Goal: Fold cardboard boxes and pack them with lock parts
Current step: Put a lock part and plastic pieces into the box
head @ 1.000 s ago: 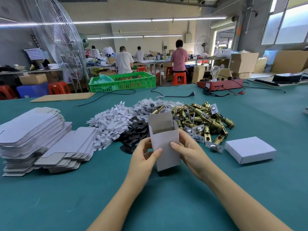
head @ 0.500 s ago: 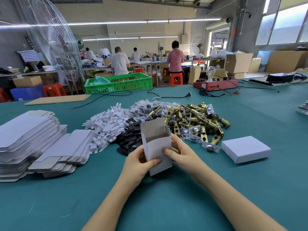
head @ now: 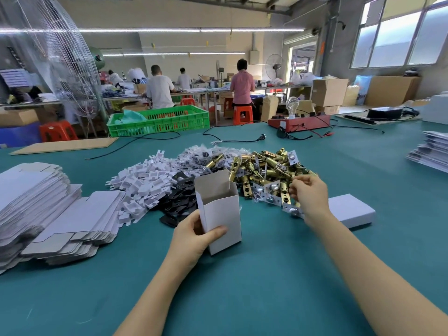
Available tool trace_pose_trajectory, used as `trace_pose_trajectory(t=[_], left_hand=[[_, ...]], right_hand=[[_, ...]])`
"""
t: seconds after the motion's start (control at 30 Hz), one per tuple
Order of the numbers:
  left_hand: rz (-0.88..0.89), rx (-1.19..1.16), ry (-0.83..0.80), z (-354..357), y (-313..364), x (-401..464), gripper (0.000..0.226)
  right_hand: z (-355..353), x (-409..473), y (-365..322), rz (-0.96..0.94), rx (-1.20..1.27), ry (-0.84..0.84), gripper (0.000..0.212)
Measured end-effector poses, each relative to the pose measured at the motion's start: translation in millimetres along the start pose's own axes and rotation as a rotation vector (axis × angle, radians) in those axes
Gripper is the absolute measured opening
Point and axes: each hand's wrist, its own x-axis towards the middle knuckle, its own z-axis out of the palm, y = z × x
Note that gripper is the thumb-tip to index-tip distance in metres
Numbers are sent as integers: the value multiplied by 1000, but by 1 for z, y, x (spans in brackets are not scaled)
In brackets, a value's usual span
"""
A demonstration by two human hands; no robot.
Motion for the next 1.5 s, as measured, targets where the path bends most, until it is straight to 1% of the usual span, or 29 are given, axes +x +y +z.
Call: trace_pose_trajectory(t=[0.03,0.07,0.1,0.13,0.17,0.2,0.23,0.27,0.33,0.37,0.43,0.5,0.57,0.63,0.73,0.83,0.9,0.93,1.0,1.07,1.17,1.23,1.33,1.43,1.5], left_hand=[[-1,-6,-3,0,-1,1,40],[-2,-13,-7,-1,-2,1,40],[-3,-22,-10,-1,-2,1,41],[-5,-32,-14,-1,-3,1,41],[-4,-40,-20,-2,-3,1,41],[-2,-44,-24,-2,-3,2,41],[1,-44,-25,-2,-4,2,40],[2,-43,-25,-2,-4,2,40],[2,-47,-23,-2,-5,3,39],[1,-50,-24,-3,-6,3,38],[-1,-49,-33,-3,-6,3,38],[2,-48,-39,-3,-6,3,38],[1,-58,-40,-4,-6,3,38],[0,-64,-42,-4,-6,3,38],[4,-66,-48,-4,-5,2,39],[1,-72,-51,-4,-4,1,39],[0,-71,-52,-4,-4,1,39],[-3,-74,-57,-4,-4,2,39],[-10,-82,-63,-5,-5,2,38],[-12,-79,-61,-5,-4,3,39],[-9,-71,-56,-5,-3,3,44],[-8,-68,-51,-4,-2,3,45],[-9,-60,-51,-3,-2,2,44],[-4,-62,-52,-3,-3,2,43],[-4,-53,-45,-3,-4,2,41]], right_hand=[[1,6,1,-68,-160,27,9],[1,11,3,-208,-407,30,12],[2,16,4,-426,-693,1,17],[3,21,4,-670,-952,-69,23],[4,25,4,-872,-1159,-140,27],[5,31,2,-979,-1273,-187,30],[8,36,0,-984,-1315,-211,33],[11,40,-3,-921,-1313,-211,37],[21,47,-7,-718,-1261,-254,40],[25,49,-7,-620,-1240,-303,37],[30,51,-6,-548,-1237,-348,31],[29,52,-3,-575,-1269,-340,37],[27,53,-1,-628,-1374,-359,41],[27,55,-4,-660,-1466,-366,41],[26,59,-10,-674,-1515,-358,32],[26,62,-17,-651,-1540,-398,23],[24,65,-21,-615,-1492,-365,16],[21,67,-24,-576,-1409,-320,12],[10,70,-34,-483,-1137,-214,17],[-2,67,-51,-376,-795,-120,19],[-14,52,-76,-219,-327,-54,21],[-16,34,-86,-135,-159,-95,21],[-16,6,-91,27,48,-232,20],[-13,-16,-90,250,198,-401,23],[-7,-24,-88,439,376,-472,27]])
